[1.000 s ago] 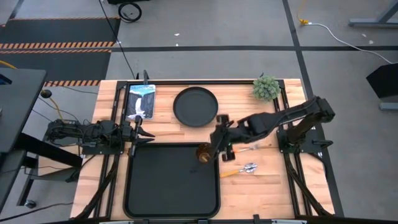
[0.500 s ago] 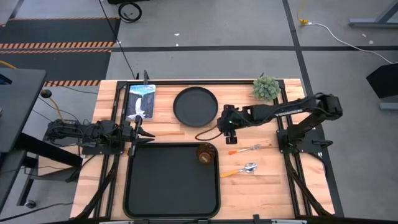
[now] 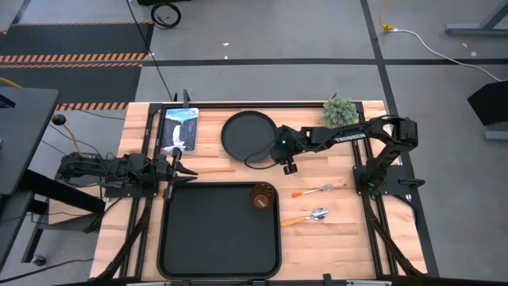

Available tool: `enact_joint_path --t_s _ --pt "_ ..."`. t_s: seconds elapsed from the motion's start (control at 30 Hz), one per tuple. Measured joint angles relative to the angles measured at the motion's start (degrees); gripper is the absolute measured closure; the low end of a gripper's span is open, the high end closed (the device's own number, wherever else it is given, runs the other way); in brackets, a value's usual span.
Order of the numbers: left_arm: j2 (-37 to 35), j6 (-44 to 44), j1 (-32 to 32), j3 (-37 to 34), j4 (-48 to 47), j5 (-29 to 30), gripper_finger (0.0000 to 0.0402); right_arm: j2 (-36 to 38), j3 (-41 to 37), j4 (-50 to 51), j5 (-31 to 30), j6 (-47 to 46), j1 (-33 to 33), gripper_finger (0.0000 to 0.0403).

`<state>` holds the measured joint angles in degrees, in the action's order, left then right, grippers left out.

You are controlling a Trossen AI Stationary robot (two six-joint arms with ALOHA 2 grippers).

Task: Pick and place plate/cup/fork/spoon on tray
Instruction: Put the black plate on the black serving tray

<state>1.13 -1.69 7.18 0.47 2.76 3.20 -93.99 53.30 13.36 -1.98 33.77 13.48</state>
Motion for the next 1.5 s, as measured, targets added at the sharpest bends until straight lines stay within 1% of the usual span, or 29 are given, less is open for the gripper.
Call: enact_joint_path --t_s 0.13,0.27,0.47,0.6,0.73,0.87,1.0,1.13,1.37,1.5 --pt "0.0 0.0 0.0 0.0 0.0 0.0 0.0338 -1.0 0.0 -0.2 -0.2 3.7 1.1 0.0227" --pt "0.0 0.0 0.0 0.0 0.0 0.0 0.0338 -3.8 -0.1 -1.8 -0.5 7.2 2.3 0.0229" --pt "0.0 0.0 0.0 0.0 0.0 0.0 0.0338 -8.1 -0.1 -9.0 -4.9 10.2 2.5 0.0229" --pt "0.0 0.0 0.0 0.0 0.0 0.0 0.0338 -9.5 -0.1 -9.5 -6.1 11.2 2.3 0.0235" --pt "0.0 0.0 0.0 0.0 0.0 0.0 0.0338 -10.1 -0.2 -9.6 -6.1 11.1 2.1 0.0263" --pt "0.0 0.0 0.0 0.0 0.1 0.0 0.0338 -10.3 -0.2 -9.8 -6.3 10.9 2.0 0.0307" --pt "0.0 0.0 0.0 0.0 0.0 0.0 0.0338 -9.0 -0.2 -9.3 -9.0 10.5 1.6 0.0354" --pt "0.0 0.0 0.0 0.0 0.0 0.0 0.0338 -7.5 -0.2 -8.6 -8.5 9.6 1.6 0.0387" --pt "0.0 0.0 0.0 0.0 0.0 0.0 0.0338 -4.3 -0.2 -5.4 -8.5 6.9 -0.1 0.0386" --pt "0.0 0.0 0.0 0.0 0.0 0.0 0.0338 -2.2 -0.2 -2.9 -10.0 6.7 -1.4 0.0387"
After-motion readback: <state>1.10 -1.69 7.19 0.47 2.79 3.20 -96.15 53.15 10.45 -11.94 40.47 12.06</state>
